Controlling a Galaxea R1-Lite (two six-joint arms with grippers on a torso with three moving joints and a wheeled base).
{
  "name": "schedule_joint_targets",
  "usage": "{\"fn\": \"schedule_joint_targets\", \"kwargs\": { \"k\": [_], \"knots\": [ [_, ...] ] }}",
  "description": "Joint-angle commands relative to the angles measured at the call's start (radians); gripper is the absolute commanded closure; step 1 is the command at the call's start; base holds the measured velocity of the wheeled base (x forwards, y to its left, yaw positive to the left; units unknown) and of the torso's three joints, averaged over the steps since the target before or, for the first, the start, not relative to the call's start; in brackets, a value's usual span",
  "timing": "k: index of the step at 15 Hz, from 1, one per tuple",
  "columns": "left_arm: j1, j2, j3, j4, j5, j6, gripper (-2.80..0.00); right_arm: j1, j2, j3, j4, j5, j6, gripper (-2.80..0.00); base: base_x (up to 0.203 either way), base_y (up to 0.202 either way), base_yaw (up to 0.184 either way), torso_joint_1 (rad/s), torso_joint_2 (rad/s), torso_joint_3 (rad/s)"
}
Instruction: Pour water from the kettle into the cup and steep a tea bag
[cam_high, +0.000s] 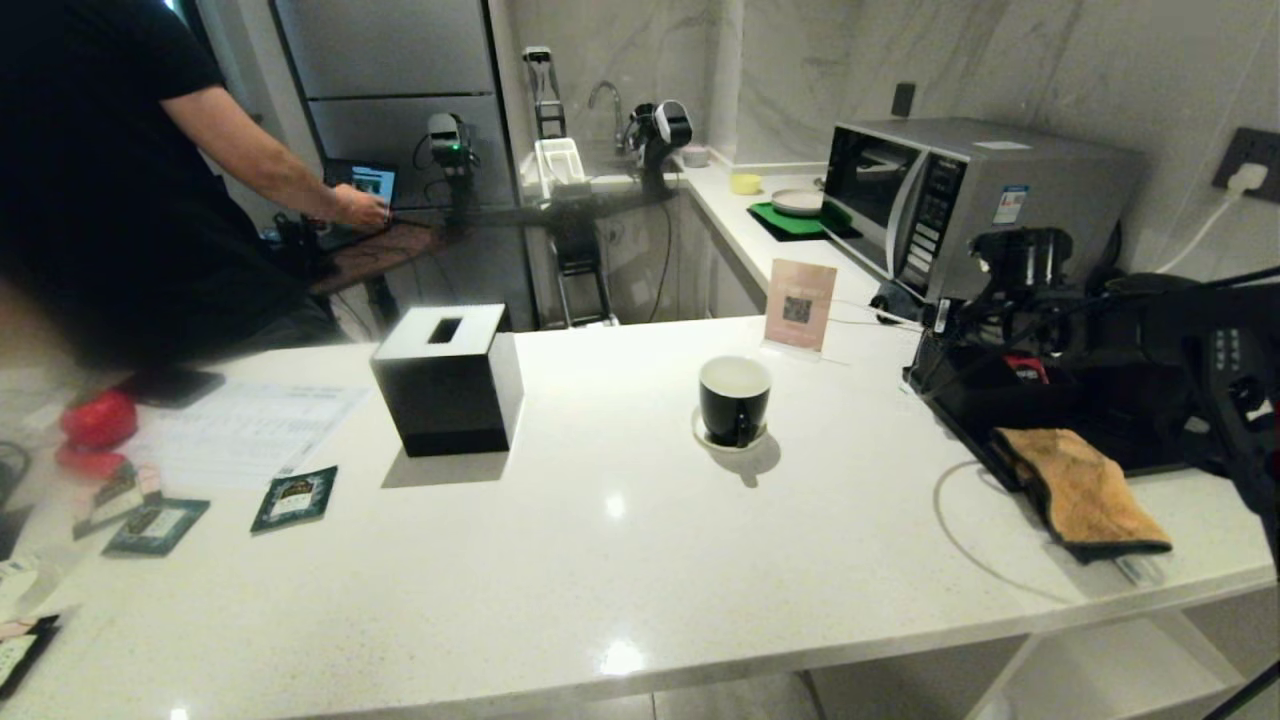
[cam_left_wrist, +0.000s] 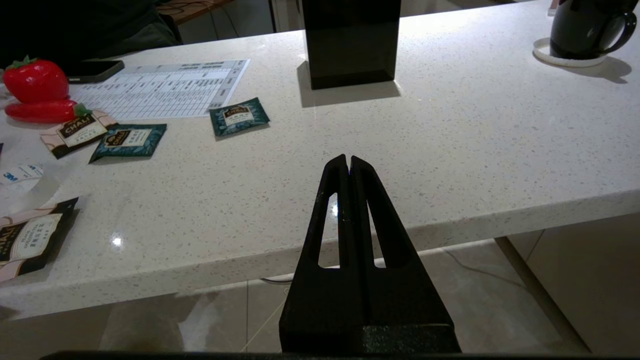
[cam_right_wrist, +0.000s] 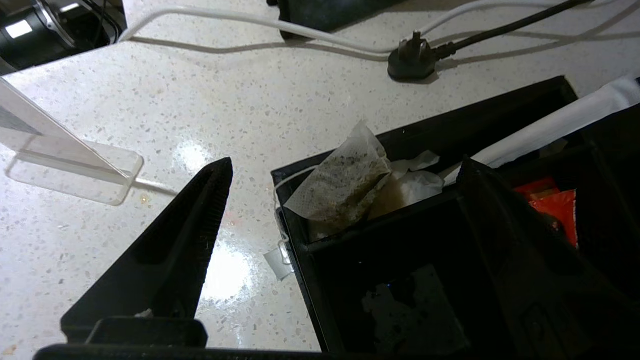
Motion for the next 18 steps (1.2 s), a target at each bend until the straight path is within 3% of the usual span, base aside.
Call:
{"fn": "schedule_joint_targets", "kwargs": {
  "k": [1,10,11,18],
  "knots": [
    [0.0,0.002,0.0,-0.001,0.0,0.001,0.0,0.0,0.016,-0.002,-0.005,-0.004,-0.001,-2.8,0.0,0.0,0.0,0.0,0.0,0.0],
    [0.0,0.002,0.0,-0.001,0.0,0.001,0.0,-0.002,0.037,-0.006,-0.022,-0.007,-0.002,-2.8,0.0,0.0,0.0,0.0,0.0,0.0],
    [0.0,0.002,0.0,-0.001,0.0,0.001,0.0,-0.002,0.039,-0.006,-0.034,-0.007,-0.002,0.0,0.0,0.0,0.0,0.0,0.0,0.0],
    [0.0,0.002,0.0,-0.001,0.0,0.001,0.0,0.0,0.033,-0.006,-0.04,-0.007,-0.002,0.0,0.0,0.0,0.0,0.0,0.0,0.0]
  ]
}}
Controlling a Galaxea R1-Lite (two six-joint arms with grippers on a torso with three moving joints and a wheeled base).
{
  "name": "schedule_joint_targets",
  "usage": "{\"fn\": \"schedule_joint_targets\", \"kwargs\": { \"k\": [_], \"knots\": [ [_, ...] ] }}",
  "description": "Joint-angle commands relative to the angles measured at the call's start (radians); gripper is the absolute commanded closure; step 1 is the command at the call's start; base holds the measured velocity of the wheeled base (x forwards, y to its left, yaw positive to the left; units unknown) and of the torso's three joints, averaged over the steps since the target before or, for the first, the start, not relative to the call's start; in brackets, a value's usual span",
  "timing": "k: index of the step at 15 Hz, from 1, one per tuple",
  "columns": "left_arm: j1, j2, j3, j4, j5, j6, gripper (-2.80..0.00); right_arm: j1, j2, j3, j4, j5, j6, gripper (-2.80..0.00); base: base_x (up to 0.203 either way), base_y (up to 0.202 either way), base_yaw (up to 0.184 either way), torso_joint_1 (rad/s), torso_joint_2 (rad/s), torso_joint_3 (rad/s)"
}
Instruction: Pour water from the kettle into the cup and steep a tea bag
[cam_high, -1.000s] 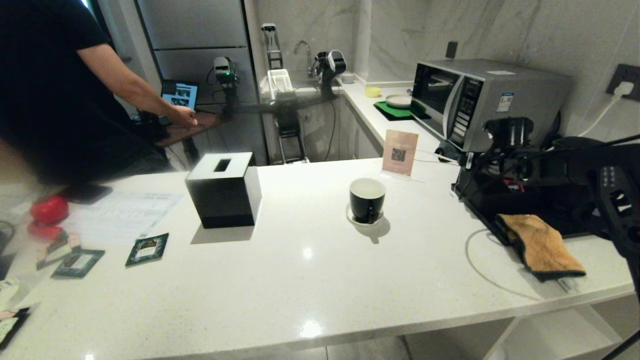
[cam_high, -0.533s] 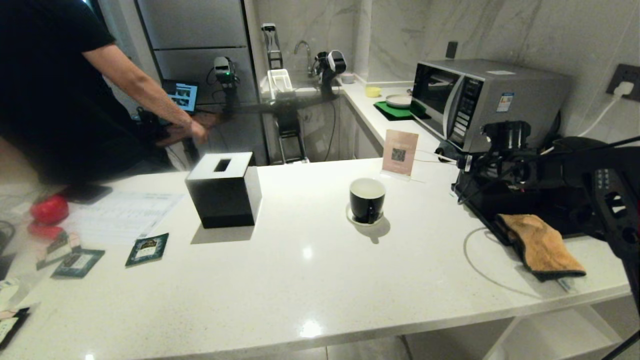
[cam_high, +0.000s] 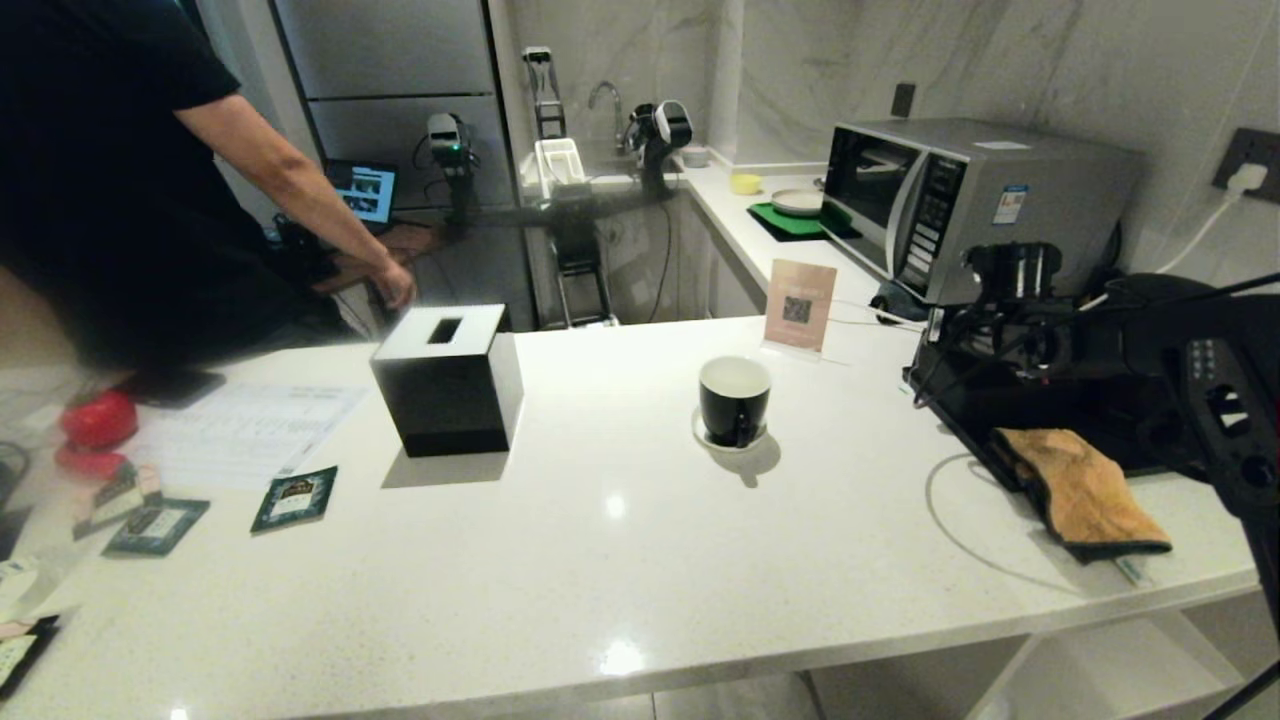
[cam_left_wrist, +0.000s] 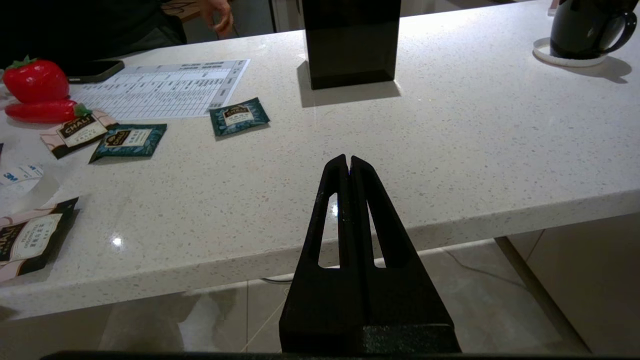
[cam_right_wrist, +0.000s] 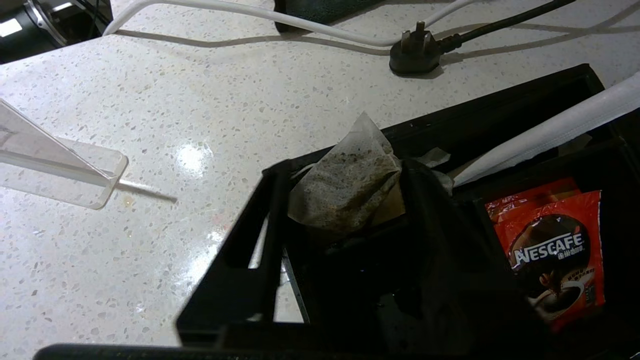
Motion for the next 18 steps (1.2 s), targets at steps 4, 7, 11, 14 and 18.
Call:
{"fn": "schedule_joint_targets", "kwargs": {
  "k": [4,7,11,14,18],
  "knots": [
    [0.0,0.002,0.0,0.0,0.0,0.0,0.0,0.0,-0.02,0.0,-0.002,-0.007,0.003,0.0,0.0,0.0,0.0,0.0,0.0,0.0],
    [0.0,0.002,0.0,0.0,0.0,0.0,0.0,0.0,-0.036,0.002,0.002,-0.012,0.007,0.0,0.0,0.0,0.0,0.0,0.0,0.0],
    [0.0,0.002,0.0,0.0,0.0,0.0,0.0,0.002,-0.068,0.01,0.003,-0.014,0.017,0.0,0.0,0.0,0.0,0.0,0.0,0.0],
    [0.0,0.002,0.0,0.0,0.0,0.0,0.0,0.002,-0.089,0.014,0.003,-0.037,0.018,0.0,0.0,0.0,0.0,0.0,0.0,0.0],
    [0.0,0.002,0.0,0.0,0.0,0.0,0.0,0.002,-0.121,0.024,0.008,-0.05,0.058,0.0,0.0,0.0,0.0,0.0,0.0,0.0]
  ]
}}
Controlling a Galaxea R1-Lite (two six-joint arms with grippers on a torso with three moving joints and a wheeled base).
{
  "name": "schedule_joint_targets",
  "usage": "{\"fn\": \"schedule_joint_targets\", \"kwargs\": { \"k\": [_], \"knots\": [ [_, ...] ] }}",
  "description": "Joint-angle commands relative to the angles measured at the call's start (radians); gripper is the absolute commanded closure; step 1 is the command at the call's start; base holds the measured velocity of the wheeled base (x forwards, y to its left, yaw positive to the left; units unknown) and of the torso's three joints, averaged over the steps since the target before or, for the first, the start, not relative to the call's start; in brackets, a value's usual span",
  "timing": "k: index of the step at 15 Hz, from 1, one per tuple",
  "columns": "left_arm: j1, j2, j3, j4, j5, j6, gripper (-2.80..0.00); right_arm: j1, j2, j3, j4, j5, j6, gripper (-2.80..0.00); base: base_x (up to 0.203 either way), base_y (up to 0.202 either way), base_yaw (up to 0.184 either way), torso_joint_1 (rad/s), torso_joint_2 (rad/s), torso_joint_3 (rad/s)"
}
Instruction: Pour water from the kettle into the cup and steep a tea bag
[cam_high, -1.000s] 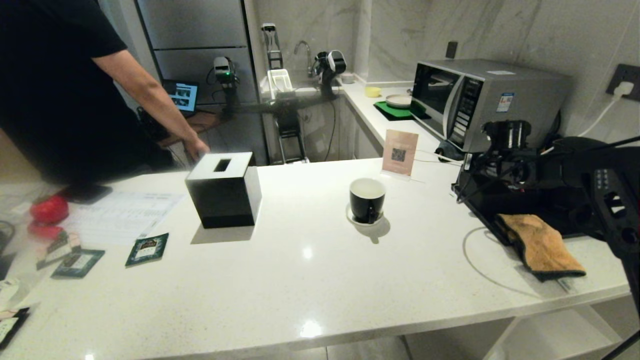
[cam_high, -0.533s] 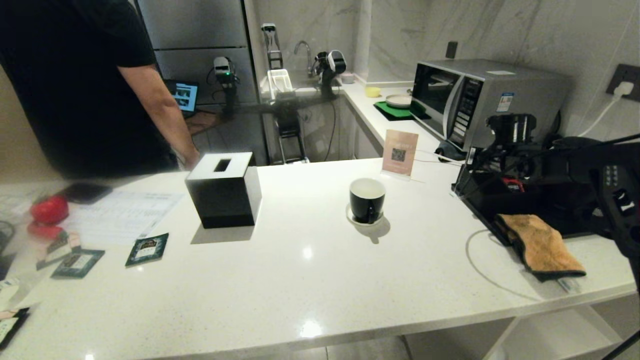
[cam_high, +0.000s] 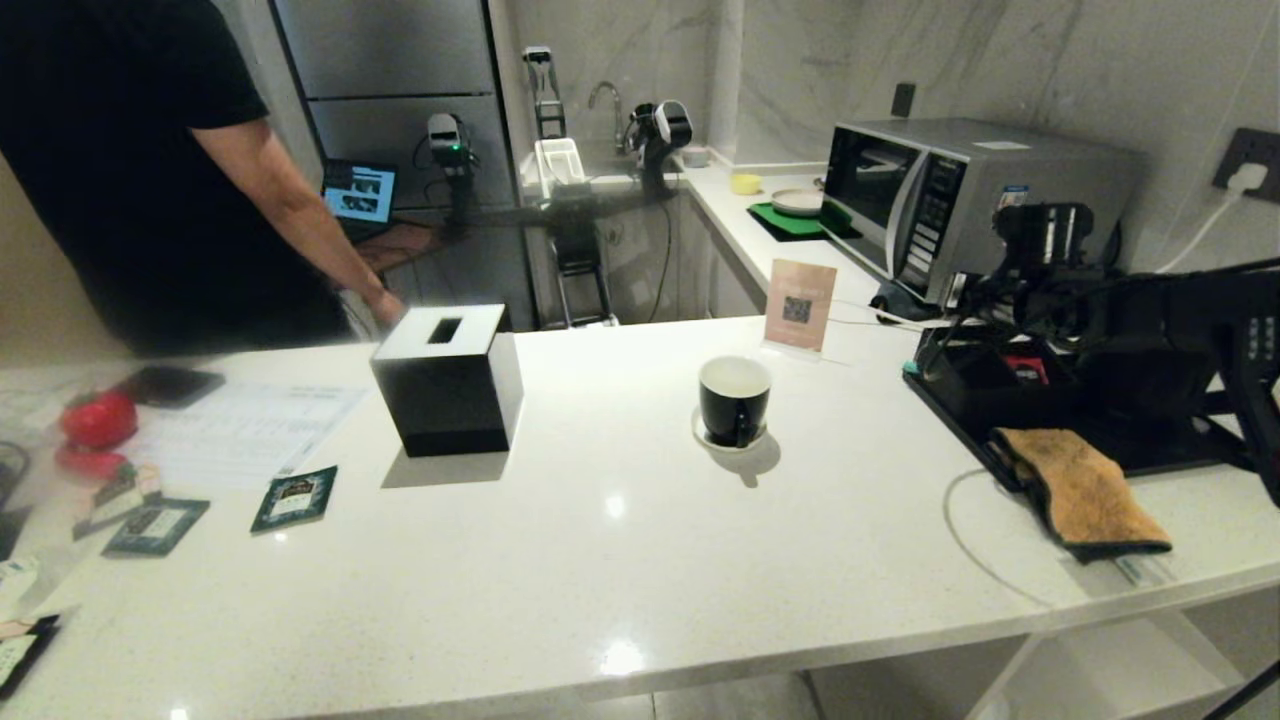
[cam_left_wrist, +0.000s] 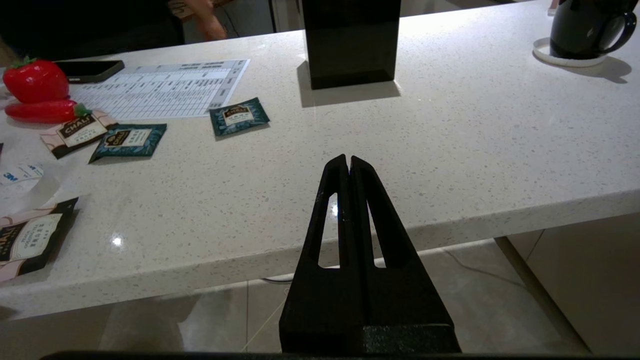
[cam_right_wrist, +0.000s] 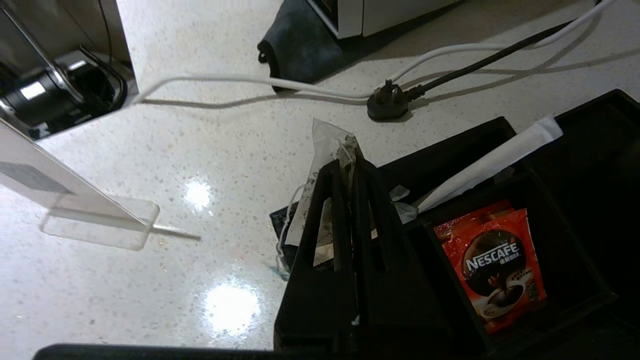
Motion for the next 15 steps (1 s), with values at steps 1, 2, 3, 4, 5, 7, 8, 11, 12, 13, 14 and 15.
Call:
{"fn": "schedule_joint_targets", "kwargs": {
  "k": [1,2,3,4,5,7,8,11,12,13,14,15],
  "knots": [
    [0.001,0.002,0.0,-0.001,0.0,0.0,0.0,0.0,-0.034,0.021,-0.004,-0.001,0.005,0.0,0.0,0.0,0.0,0.0,0.0,0.0],
    [0.001,0.002,0.0,-0.001,0.0,0.0,0.0,0.0,-0.046,0.032,-0.006,-0.001,0.005,0.0,0.0,0.0,0.0,0.0,0.0,0.0],
    [0.001,0.002,0.0,-0.001,0.0,0.0,0.0,0.0,-0.054,0.041,-0.006,-0.001,0.006,0.0,0.0,0.0,0.0,0.0,0.0,0.0],
    [0.001,0.002,0.0,-0.001,0.0,0.0,0.0,0.0,-0.063,0.051,-0.008,-0.001,0.006,0.0,0.0,0.0,0.0,0.0,0.0,0.0],
    [0.001,0.002,0.0,-0.001,0.0,0.0,0.0,0.0,-0.078,0.063,-0.008,-0.001,0.008,0.0,0.0,0.0,0.0,0.0,0.0,0.0],
    [0.001,0.002,0.0,-0.001,0.0,0.0,0.0,-0.001,-0.102,0.084,-0.011,-0.009,0.011,0.0,0.0,0.0,0.0,0.0,0.0,0.0],
    [0.001,0.002,0.0,-0.001,0.0,0.0,0.0,-0.001,-0.115,0.088,-0.015,-0.038,0.011,0.0,0.0,0.0,0.0,0.0,0.0,0.0],
    [0.001,0.002,0.0,-0.001,0.0,0.0,0.0,0.0,-0.156,0.111,-0.048,-0.083,0.017,0.0,0.0,0.0,0.0,0.0,0.0,0.0],
    [0.001,0.002,0.0,-0.001,0.0,0.0,0.0,-0.001,-0.173,0.126,-0.063,-0.081,0.018,0.0,0.0,0.0,0.0,0.0,0.0,0.0],
    [0.001,0.002,0.0,-0.001,0.0,0.0,0.0,-0.001,-0.187,0.141,-0.072,-0.08,0.02,0.0,0.0,0.0,0.0,0.0,0.0,0.0],
    [0.0,0.002,0.0,-0.001,0.0,0.0,0.0,-0.002,-0.208,0.165,-0.075,-0.08,0.02,0.0,0.0,0.0,0.0,0.0,0.0,0.0],
    [0.001,0.002,0.0,-0.001,0.0,0.0,0.0,-0.003,-0.228,0.187,-0.078,-0.081,0.02,0.0,0.0,0.0,0.0,0.0,0.0,0.0]
  ]
}}
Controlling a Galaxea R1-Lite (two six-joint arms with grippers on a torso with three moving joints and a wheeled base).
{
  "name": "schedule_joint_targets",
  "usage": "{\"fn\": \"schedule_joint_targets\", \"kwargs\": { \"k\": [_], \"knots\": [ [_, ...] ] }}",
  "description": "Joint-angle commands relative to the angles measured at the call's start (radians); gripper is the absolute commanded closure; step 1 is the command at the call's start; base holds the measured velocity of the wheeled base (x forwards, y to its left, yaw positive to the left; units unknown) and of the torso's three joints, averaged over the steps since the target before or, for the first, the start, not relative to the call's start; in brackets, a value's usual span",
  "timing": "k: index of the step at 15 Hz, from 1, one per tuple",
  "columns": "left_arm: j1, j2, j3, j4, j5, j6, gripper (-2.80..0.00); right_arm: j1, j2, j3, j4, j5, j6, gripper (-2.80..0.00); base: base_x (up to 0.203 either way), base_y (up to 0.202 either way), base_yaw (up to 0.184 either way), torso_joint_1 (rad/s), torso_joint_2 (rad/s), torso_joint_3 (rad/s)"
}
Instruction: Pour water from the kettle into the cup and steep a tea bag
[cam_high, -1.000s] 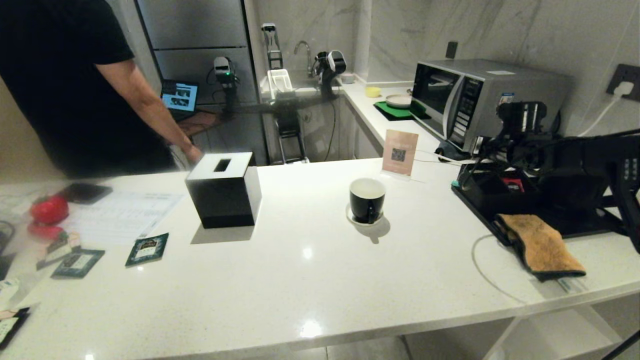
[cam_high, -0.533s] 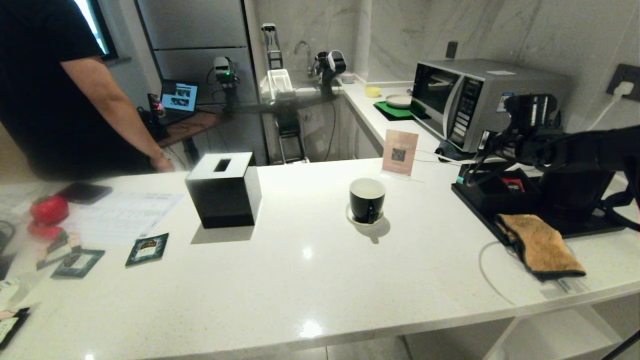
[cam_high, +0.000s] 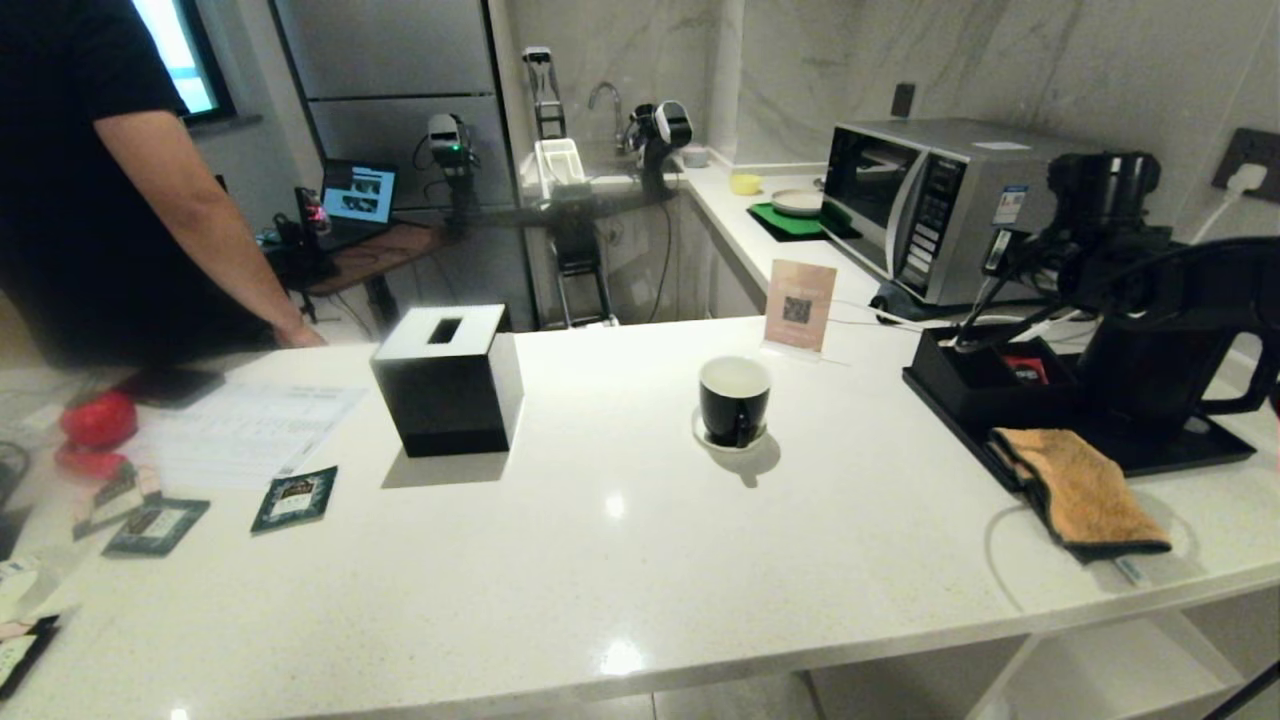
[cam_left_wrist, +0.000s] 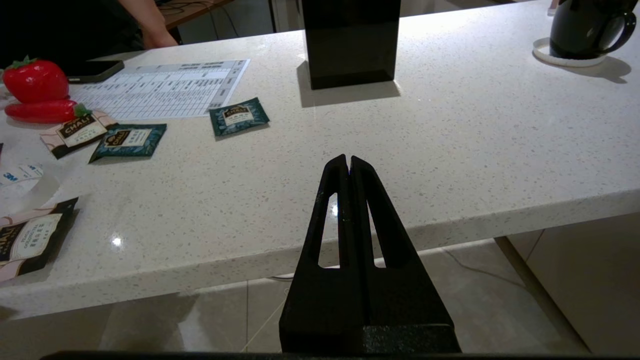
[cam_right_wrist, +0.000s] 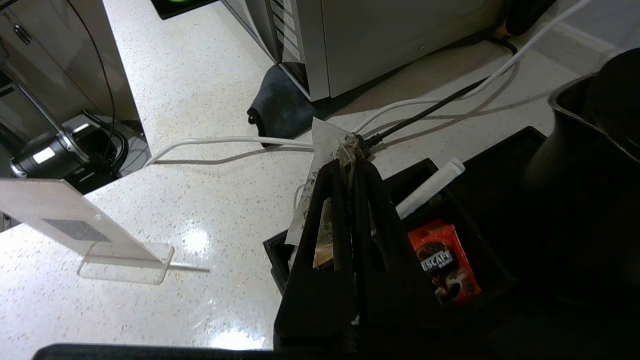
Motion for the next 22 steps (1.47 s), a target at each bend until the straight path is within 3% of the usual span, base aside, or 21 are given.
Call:
{"fn": "schedule_joint_targets", "kwargs": {
  "k": [1,8,19,22],
  "knots": [
    [0.001,0.002,0.0,-0.001,0.0,0.0,0.0,-0.002,-0.063,0.045,-0.012,-0.003,0.0,0.0,0.0,0.0,0.0,0.0,0.0,0.0],
    [0.001,0.002,0.0,-0.001,0.0,0.0,0.0,0.028,-0.225,0.215,-0.065,0.008,0.001,0.0,0.0,0.0,0.0,0.0,0.0,0.0],
    [0.001,0.002,0.0,-0.001,0.0,0.0,0.0,0.285,-0.388,0.285,-0.057,0.01,-0.029,0.0,0.0,0.0,0.0,0.0,0.0,0.0],
    [0.001,0.002,0.0,-0.001,0.0,0.0,0.0,0.346,-0.413,0.283,-0.061,0.067,-0.037,0.0,0.0,0.0,0.0,0.0,0.0,0.0]
  ]
}}
